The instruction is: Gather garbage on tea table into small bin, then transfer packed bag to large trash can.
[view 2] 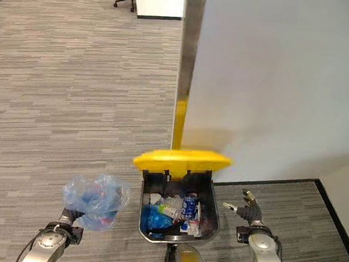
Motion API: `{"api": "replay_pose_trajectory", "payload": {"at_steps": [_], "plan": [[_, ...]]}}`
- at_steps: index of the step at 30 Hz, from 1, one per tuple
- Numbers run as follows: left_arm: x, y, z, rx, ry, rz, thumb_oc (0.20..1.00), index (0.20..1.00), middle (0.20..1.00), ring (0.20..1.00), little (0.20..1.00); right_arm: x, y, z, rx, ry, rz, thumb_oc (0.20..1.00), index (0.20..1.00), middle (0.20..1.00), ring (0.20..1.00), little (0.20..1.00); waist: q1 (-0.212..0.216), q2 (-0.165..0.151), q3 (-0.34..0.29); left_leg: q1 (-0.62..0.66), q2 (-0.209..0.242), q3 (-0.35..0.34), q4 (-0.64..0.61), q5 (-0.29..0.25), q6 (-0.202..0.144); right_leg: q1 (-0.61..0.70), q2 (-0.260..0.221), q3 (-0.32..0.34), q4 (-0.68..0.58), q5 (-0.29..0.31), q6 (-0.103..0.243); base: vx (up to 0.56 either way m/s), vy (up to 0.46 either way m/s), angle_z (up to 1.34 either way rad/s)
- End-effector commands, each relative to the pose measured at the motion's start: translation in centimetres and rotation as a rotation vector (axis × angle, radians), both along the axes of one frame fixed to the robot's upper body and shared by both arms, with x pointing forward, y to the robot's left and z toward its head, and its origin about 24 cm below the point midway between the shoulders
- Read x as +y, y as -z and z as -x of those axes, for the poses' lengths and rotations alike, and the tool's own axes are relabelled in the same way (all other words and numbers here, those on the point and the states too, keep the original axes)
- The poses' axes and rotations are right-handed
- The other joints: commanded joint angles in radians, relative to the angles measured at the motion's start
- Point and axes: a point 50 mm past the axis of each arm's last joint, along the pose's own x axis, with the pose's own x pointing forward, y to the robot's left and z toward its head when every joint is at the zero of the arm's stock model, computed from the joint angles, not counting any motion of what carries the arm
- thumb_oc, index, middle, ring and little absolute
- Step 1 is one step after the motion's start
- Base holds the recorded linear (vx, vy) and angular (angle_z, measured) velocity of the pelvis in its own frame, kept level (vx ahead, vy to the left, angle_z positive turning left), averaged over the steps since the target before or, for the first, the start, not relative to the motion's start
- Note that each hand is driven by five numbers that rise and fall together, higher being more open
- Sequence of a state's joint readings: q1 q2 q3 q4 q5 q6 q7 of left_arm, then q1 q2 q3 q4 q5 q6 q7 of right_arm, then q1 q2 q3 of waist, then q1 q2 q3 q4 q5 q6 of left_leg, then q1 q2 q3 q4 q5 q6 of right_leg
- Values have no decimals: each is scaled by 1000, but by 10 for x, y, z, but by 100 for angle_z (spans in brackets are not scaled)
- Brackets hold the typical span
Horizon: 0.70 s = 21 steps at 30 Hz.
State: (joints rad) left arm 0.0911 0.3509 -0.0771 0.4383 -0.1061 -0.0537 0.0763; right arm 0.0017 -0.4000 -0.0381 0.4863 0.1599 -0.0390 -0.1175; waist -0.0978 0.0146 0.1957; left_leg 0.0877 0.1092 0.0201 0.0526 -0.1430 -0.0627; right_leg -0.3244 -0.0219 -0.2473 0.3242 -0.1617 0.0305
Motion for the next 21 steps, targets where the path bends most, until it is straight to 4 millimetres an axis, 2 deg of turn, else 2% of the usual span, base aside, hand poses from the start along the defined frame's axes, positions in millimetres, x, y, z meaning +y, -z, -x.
{"api": "replay_pose_trajectory", "payload": {"at_steps": [1, 2, 4, 5, 6, 8, 12, 13, 14, 15, 17, 20, 21], "plan": [[12, -18, -6, -98, 14, -48, 200, 200, 200, 200, 200, 20, 10, 6, -2, -42, -60, 1000, 1000, 1000, 1000, 1000, -15, -50, -30, 71, -199, 46, 37, -150, 63, 60, -51, 77, -396, 325, 120, -45, 57, -35], [9, -18, -4, -98, 24, -36, 200, 200, 200, 200, 200, 38, 10, -3, -12, -103, -104, 1000, 1000, 1000, 1000, 1000, -1, -46, -27, 71, -209, 44, 17, -137, 72, 46, -47, 91, -397, 334, 126, -37, 48, -22], [5, -17, -4, -97, 41, -23, 200, 200, 200, 200, 200, 53, 9, -10, -23, -160, -146, 1000, 1000, 1000, 1000, 1000, 12, -44, -23, 70, -216, 36, 13, -135, 78, 40, -49, 99, -394, 340, 129, -10, 35, -28], [1, -16, -6, -99, 61, -16, 200, 200, 200, 200, 200, 70, 5, -20, -43, -224, -180, 1000, 1000, 1000, 1000, 1000, 24, -42, -20, 72, -219, 32, 10, -134, 80, 35, -55, 99, -390, 342, 127, 8, 24, -18], [-1, -17, -8, -106, 69, -14, 200, 200, 200, 200, 200, 76, 1, -25, -60, -251, -187, 1000, 1000, 1000, 1000, 1000, 29, -40, -17, 70, -220, 30, 11, -134, 81, 32, -57, 99, -387, 342, 126, 0, 0, 0], [-12, -22, -17, -137, 110, -5, 200, 200, 200, 200, 200, 111, -21, -56, -136, -400, -179, 1000, 1000, 1000, 1000, 1000, 66, -39, -1, 54, -224, 12, 24, -134, 84, 20, -73, 81, -379, 345, 123, -3, -24, 11], [-24, -33, -31, -197, 175, 7, 200, 200, 200, 200, 200, 145, -59, -94, -243, -520, -134, 1000, 1000, 1000, 1000, 1000, 110, -40, 28, 8, -231, -8, 58, -136, 84, -3, -93, 66, -374, 345, 120, -46, -28, 34], [-34, -41, -38, -238, 223, 22, 200, 200, 200, 200, 200, 154, -82, -113, -304, -541, -108, 1000, 1000, 1000, 1000, 1000, 128, -39, 44, -20, -234, -13, 80, -136, 82, -16, -103, 59, -368, 348, 119, -71, -25, 25], [-39, -45, -42, -259, 244, 29, 200, 200, 200, 200, 200, 155, -93, -122, -331, -543, -93, 1000, 1000, 1000, 1000, 1000, 135, -41, 51, -34, -236, -15, 93, -137, 81, -23, -107, 58, -366, 348, 118, -61, -15, 26], [-39, -45, -42, -260, 244, 29, 200, 200, 200, 200, 200, 155, -93, -122, -333, -543, -92, 1000, 1000, 1000, 1000, 1000, 135, -41, 51, -36, -236, -15, 95, -138, 81, -24, -107, 58, -365, 348, 118, -58, -29, 30], [-54, -65, -58, -338, 352, 19, 200, 200, 200, 200, 200, 144, -137, -147, -427, -547, 29, 1000, 1000, 1000, 1000, 1000, 144, -53, 80, -82, -232, -13, 141, -144, 75, -42, -121, 55, -355, 351, 116, -74, -54, 32], [-63, -73, -61, -365, 414, 27, 200, 200, 200, 200, 200, 137, -148, -153, -435, -544, 83, 1000, 1000, 1000, 1000, 1000, 144, -60, 87, -97, -230, -14, 155, -147, 72, -48, -123, 57, -353, 354, 115, -30, -37, 12], [-77, -81, -65, -390, 494, 28, 200, 200, 200, 200, 200, 131, -156, -158, -434, -537, 135, 1000, 1000, 1000, 1000, 1000, 140, -70, 92, -108, -228, -10, 166, -150, 72, -52, -121, 59, -352, 355, 115, -31, -40, 0]]}}
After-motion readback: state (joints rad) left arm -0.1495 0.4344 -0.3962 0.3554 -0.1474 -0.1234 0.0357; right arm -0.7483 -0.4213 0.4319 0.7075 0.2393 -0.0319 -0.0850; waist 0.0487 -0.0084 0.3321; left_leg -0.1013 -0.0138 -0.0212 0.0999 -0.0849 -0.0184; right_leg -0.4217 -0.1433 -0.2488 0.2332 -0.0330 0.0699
